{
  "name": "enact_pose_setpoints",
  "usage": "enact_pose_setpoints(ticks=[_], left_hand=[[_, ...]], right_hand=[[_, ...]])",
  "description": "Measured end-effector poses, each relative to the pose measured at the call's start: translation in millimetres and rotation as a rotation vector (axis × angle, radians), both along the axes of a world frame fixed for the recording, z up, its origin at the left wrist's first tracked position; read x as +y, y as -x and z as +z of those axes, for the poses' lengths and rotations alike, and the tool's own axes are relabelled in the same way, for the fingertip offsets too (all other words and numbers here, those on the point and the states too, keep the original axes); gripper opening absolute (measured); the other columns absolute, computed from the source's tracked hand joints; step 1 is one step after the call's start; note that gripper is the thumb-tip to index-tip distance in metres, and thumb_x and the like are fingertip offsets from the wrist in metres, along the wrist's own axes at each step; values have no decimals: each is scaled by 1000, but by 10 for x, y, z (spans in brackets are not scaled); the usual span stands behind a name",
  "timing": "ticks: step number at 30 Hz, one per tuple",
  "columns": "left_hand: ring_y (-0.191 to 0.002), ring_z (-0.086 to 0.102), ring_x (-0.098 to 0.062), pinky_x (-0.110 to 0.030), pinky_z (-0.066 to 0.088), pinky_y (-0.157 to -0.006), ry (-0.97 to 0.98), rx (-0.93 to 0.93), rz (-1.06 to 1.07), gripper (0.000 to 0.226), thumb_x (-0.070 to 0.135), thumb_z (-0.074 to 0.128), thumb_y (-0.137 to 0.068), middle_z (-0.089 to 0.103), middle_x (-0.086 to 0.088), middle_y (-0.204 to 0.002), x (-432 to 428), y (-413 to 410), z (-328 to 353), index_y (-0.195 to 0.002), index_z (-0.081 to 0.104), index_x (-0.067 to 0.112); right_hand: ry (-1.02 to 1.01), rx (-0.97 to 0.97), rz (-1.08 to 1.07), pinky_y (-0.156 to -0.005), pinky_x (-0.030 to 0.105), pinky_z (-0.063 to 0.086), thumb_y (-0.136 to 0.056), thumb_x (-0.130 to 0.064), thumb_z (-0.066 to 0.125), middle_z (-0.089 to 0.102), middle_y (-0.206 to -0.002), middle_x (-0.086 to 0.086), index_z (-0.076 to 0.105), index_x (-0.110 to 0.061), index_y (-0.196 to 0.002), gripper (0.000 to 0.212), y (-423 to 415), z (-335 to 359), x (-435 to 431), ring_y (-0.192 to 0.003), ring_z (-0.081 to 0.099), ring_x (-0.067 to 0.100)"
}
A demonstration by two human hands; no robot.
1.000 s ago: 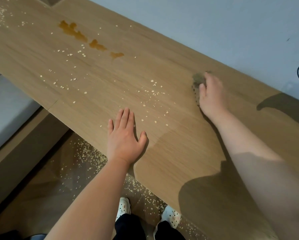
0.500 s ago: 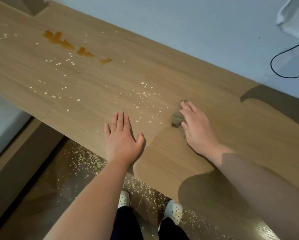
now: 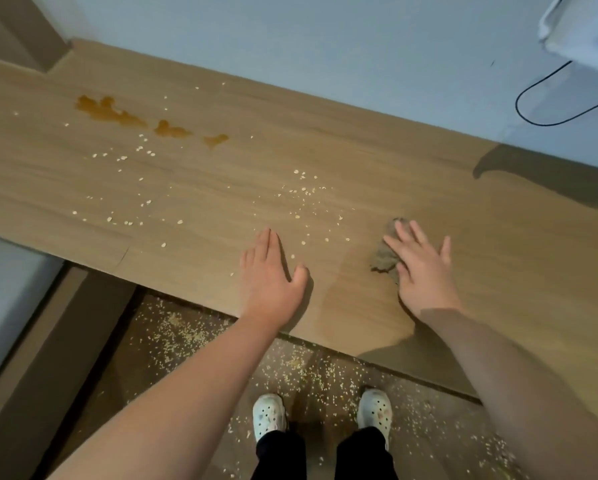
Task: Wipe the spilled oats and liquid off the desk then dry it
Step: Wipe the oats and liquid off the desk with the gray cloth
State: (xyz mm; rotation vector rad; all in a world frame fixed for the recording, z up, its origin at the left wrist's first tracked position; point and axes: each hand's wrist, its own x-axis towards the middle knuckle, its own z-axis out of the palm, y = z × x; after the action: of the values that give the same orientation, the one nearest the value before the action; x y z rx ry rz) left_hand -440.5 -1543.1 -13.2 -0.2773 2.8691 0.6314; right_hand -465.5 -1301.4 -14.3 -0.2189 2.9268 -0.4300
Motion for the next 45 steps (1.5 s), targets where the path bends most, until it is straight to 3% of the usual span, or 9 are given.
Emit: enact_pose_setpoints(ticks=[6, 10, 16, 23, 29, 35, 37, 42, 45], left_hand=[[-150, -7, -15, -33, -9, -120, 215, 21, -338, 69, 46, 25, -101, -2, -3, -164, -975, 161, 2, -156, 2, 11], [-148, -11, -12, -30, -10, -117, 252, 34, -476, 76, 56, 5, -93, -6, -3, -162, -1234, 212, -67, -155, 0, 11], [-145, -17, -10, -30, -10, -118, 273, 50, -483, 82, 57, -4, -86, -10, -1, -161, -1267, 263, -181, -154, -2, 13], [-147, -16, -12, -32, -8, -121, 251, 57, -484, 80, 58, -4, -86, -13, 0, -160, -1272, 261, -197, -153, -4, 14], [-147, -13, -9, -31, -7, -121, 226, 60, -471, 80, 56, 2, -88, -9, 2, -160, -1273, 252, -200, -155, 4, 13], [-148, -11, -9, -30, -8, -120, 208, 66, -461, 80, 56, 5, -88, -4, 1, -161, -1270, 250, -183, -155, 9, 12], [-147, -11, -8, -30, -8, -120, 209, 66, -457, 80, 56, 5, -88, -4, 1, -161, -1269, 252, -183, -155, 9, 12], [-145, -15, -5, -26, -13, -117, 215, 67, -450, 78, 55, 8, -90, -9, 4, -160, -1279, 252, -191, -156, 6, 14], [-146, -13, -6, -26, -12, -118, 205, 74, -445, 78, 55, 10, -90, -6, 3, -160, -1274, 247, -195, -156, 9, 13]], right_hand=[[-153, -42, -251, -114, 56, -3, -94, -55, 45, 13, -163, -1, 51, -22, -133, 52, -54, 32, -266, -150, 8, 23], [-171, 86, -434, -119, 55, 13, -95, -35, 55, 20, -161, 7, 51, -12, -129, 41, 99, -91, -326, -149, 19, 24], [1, 184, -716, -121, 49, 10, -90, -18, 51, 30, -157, 15, 30, -7, -150, 65, 599, -67, -575, -146, 25, 29], [-211, 75, 61, -121, 46, 4, -101, -31, 38, 8, -163, 5, 18, -16, -155, 59, 432, -106, -766, -150, 10, 23], [-199, 48, -567, -111, 73, 7, -101, -46, 26, 7, -164, 0, 30, -26, -152, 54, 768, -149, -427, -150, 2, 31], [-301, 4, -123, -117, 61, 14, -100, -52, 21, 1, -164, 1, 15, -31, -155, 59, 514, -109, -575, -150, 8, 31], [-276, 34, -172, -115, 65, 12, -100, -51, 29, 5, -164, 1, 25, -33, -153, 56, 665, -120, -312, -150, 8, 31], [-87, 34, -720, -114, 68, 8, -100, -42, 34, 5, -165, 4, 30, -29, -153, 54, 906, -153, -575, -150, 5, 32], [-155, 87, -398, -116, 62, 11, -100, -42, 34, 8, -164, 5, 23, -29, -154, 56, 558, -197, -1023, -149, 12, 31]])
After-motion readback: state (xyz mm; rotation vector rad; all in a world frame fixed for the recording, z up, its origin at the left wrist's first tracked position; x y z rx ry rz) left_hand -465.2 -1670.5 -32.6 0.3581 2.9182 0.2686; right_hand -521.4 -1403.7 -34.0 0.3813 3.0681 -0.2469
